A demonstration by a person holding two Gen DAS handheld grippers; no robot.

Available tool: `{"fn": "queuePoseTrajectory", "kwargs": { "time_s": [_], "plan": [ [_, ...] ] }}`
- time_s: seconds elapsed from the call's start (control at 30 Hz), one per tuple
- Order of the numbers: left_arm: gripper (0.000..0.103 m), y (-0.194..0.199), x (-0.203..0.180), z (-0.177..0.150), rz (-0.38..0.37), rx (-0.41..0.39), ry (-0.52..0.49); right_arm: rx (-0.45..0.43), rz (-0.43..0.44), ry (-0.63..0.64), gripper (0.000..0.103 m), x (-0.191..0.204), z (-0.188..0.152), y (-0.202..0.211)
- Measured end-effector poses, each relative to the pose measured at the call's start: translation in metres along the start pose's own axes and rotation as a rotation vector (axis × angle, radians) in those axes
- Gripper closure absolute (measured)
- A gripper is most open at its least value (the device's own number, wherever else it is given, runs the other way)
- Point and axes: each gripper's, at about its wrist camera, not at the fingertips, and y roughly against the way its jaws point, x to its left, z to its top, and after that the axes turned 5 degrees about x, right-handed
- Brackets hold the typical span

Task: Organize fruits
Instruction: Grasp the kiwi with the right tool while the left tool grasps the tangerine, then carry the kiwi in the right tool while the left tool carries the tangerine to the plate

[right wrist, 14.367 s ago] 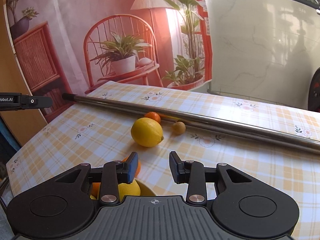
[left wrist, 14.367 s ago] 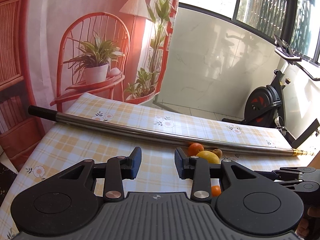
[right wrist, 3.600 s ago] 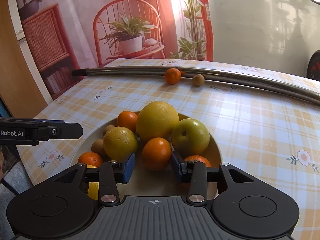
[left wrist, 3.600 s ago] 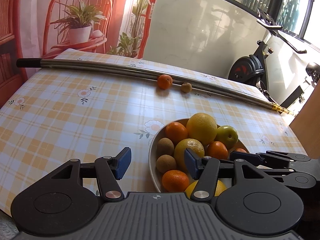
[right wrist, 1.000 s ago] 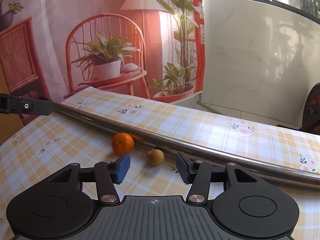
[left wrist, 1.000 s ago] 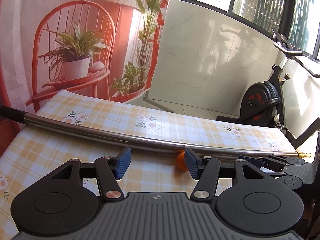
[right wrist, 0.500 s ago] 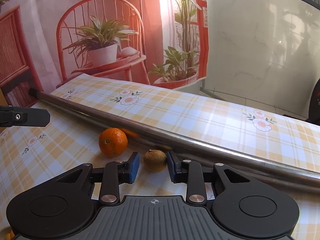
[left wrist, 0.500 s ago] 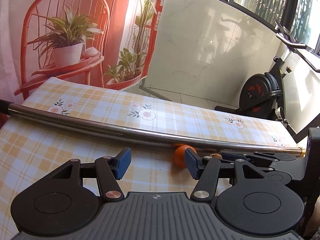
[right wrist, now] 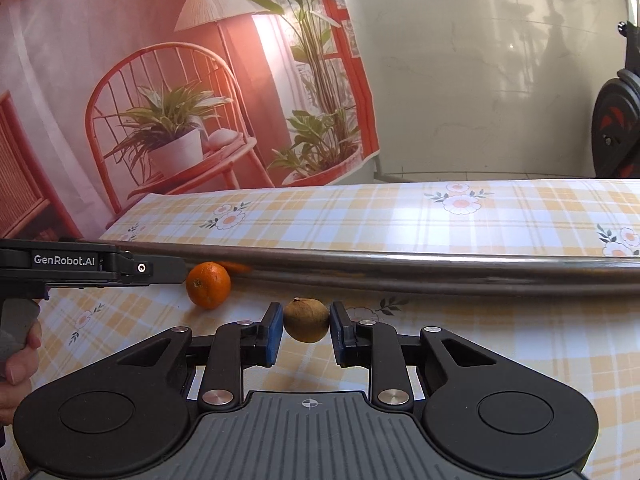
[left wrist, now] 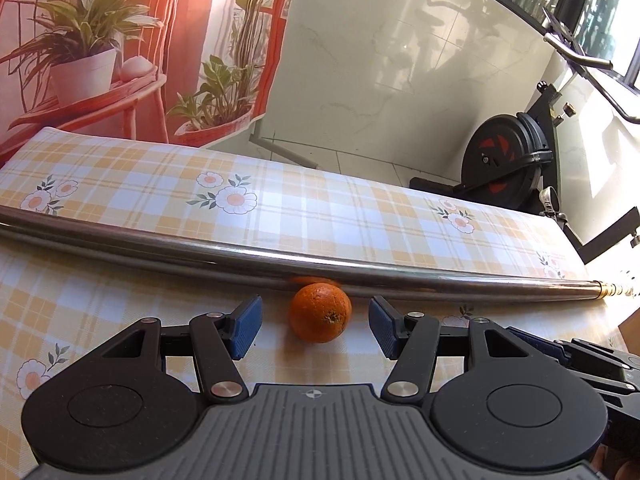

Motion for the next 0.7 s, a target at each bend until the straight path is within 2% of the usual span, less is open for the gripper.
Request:
{"fn": "queuePoseTrajectory", "kwargs": {
  "time_s": [0.07,0.1,0.2,0.27,0.47,0.7],
  "plan": [
    [0.043,-0.010,-0.004,0.003,0.027,0.030,-0.027,-0.023,-0.009,-0.020,0.080,-0.004,-0.006,0.011],
    [0.048,-0.014,-0.004,0.004,0.034,0.041,-0.029,-0.028,-0.005,-0.033,0.080,-0.006,-0.009,0.016],
    [0.053,-0.021,-0.001,0.008,0.028,0.058,-0.003,-0.049,-0.017,-0.056,0.080,-0.011,-0.018,0.031],
    [0.061,-0.025,0.000,0.009,0.020,0.064,0.004,-0.060,-0.020,-0.067,0.080,-0.012,-0.024,0.040],
    [0.062,-0.019,-0.006,0.003,0.033,0.057,-0.023,-0.067,-0.017,-0.116,0.080,-0.016,-0.037,0.056],
    [0.063,0.021,-0.018,-0.012,-0.008,0.031,-0.077,-0.069,-0.016,-0.139,0.080,-0.016,-0.048,0.073]
  ]
}}
